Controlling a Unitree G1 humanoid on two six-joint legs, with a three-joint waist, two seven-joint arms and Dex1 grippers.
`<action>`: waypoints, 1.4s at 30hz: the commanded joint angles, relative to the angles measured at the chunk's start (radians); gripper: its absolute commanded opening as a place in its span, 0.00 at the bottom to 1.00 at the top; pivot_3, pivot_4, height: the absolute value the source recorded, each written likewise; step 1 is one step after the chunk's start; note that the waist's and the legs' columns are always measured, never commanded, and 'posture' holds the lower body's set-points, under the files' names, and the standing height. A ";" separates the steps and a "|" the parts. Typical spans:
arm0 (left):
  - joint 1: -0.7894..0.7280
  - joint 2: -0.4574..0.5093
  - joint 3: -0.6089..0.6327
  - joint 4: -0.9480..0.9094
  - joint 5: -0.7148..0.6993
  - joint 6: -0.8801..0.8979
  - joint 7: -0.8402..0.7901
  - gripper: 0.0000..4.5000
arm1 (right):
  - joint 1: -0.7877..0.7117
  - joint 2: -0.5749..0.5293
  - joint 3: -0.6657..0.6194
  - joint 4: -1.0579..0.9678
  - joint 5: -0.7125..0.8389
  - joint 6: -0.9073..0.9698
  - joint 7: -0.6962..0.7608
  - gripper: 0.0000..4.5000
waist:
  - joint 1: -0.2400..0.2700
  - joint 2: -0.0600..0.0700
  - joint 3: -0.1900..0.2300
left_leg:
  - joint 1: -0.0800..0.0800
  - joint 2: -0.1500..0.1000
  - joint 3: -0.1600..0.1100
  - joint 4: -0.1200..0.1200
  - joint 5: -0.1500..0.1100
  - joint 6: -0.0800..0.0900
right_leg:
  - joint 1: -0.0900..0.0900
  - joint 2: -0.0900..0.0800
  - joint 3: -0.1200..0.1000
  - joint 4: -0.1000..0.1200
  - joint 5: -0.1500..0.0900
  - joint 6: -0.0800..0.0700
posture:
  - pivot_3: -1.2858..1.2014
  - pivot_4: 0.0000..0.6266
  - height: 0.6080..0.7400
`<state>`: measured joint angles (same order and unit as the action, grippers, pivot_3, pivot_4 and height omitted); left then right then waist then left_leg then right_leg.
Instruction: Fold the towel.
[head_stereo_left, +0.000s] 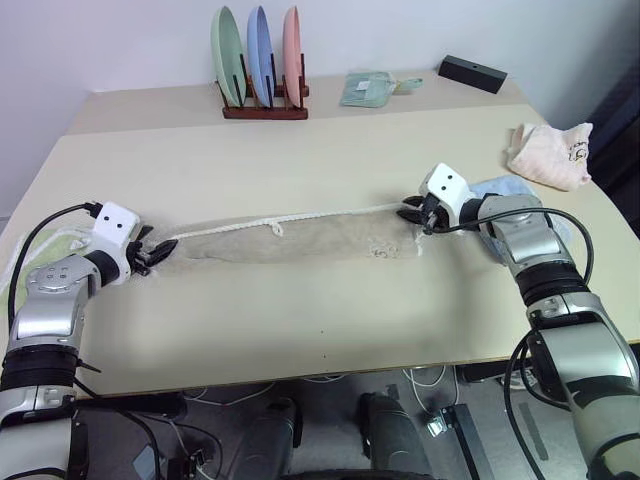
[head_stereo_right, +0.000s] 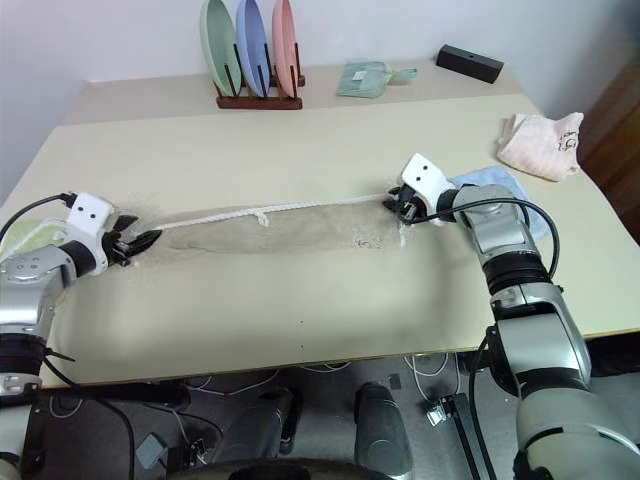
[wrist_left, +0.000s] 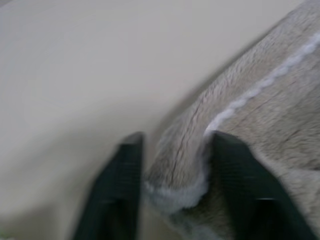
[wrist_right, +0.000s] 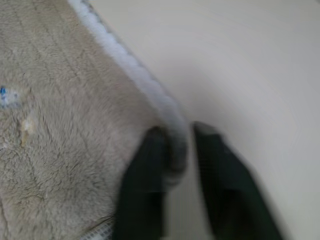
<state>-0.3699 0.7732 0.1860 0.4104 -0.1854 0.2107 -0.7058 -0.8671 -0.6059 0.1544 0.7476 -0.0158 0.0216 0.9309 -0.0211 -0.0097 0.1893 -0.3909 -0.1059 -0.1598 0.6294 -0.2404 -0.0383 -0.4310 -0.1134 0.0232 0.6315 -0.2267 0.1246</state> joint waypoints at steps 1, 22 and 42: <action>0.019 0.024 0.091 -0.058 -0.045 0.029 0.020 0.90 | 0.032 -0.054 -0.058 -0.142 0.030 0.035 0.012 0.67 | 0.000 0.000 0.000 | 0.000 0.000 0.000 0.000 0.000 0.000 | 0.000 0.000 0.000 0.000 0.000 0.000 | 0.52 0.24 1.00; 0.323 -0.111 -0.132 -0.880 -0.214 0.236 -0.011 0.90 | 0.582 0.222 -0.591 -1.233 0.762 1.310 -0.457 0.98 | 0.013 0.000 -0.001 | 0.000 0.000 -0.004 0.001 -0.001 0.002 | 0.002 -0.001 0.001 -0.001 0.000 0.000 | 0.52 0.24 1.00; 0.316 -0.221 -0.282 -0.962 -0.222 0.278 0.034 0.90 | 0.219 0.705 -1.007 -0.946 0.552 1.468 -1.010 0.56 | 0.006 0.002 -0.003 | 0.002 0.000 -0.001 0.001 -0.001 0.002 | 0.003 0.000 0.001 -0.001 0.000 0.000 | 0.52 0.24 1.00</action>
<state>-0.0512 0.5536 -0.1200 -0.5195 -0.4033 0.4940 -0.6759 -0.6445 0.0950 -0.8389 -0.2117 0.5507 1.5142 -0.0579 -0.0151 -0.0074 0.1864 -0.3893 -0.1058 -0.1609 0.6302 -0.2413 -0.0365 -0.4283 -0.1135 0.0240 0.6310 -0.2263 0.1244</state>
